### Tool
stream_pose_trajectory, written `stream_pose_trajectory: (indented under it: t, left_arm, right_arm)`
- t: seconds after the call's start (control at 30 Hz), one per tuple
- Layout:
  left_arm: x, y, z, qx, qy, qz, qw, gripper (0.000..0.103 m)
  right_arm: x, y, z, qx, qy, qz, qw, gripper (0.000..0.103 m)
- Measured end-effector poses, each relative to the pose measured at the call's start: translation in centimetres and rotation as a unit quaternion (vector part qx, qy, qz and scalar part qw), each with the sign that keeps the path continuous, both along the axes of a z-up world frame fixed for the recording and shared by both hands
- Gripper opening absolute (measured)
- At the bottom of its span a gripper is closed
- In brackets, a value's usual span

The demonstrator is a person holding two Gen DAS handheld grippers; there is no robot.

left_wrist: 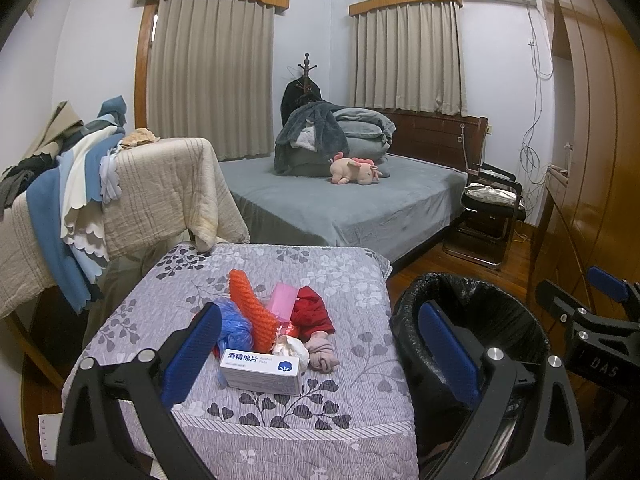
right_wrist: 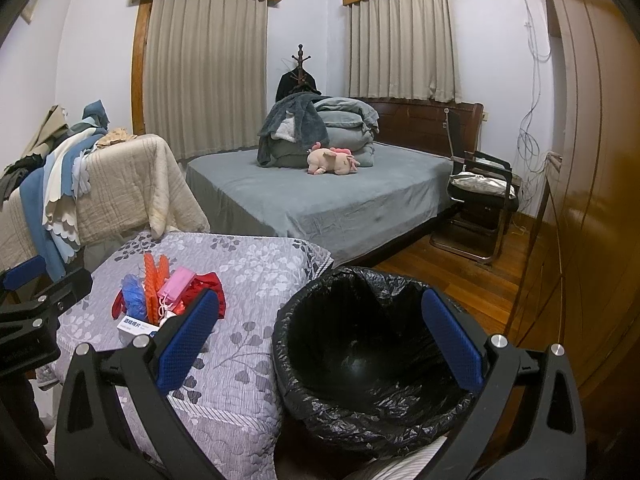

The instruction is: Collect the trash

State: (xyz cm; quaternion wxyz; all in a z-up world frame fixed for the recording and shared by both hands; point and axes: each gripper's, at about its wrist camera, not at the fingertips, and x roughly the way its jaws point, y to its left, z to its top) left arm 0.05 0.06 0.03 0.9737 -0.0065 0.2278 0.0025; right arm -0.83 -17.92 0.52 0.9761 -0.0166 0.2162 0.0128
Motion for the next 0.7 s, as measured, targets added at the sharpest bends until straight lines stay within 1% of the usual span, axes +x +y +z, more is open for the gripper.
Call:
stream_pose_trajectory:
  t: [0.7]
  left_arm:
    - [0.03,0.02,0.00,-0.001,0.001,0.000,1.0000,0.097]
  right_arm:
    - [0.00,0.19,-0.31,0.001,0.002,0.001,1.000,0.098]
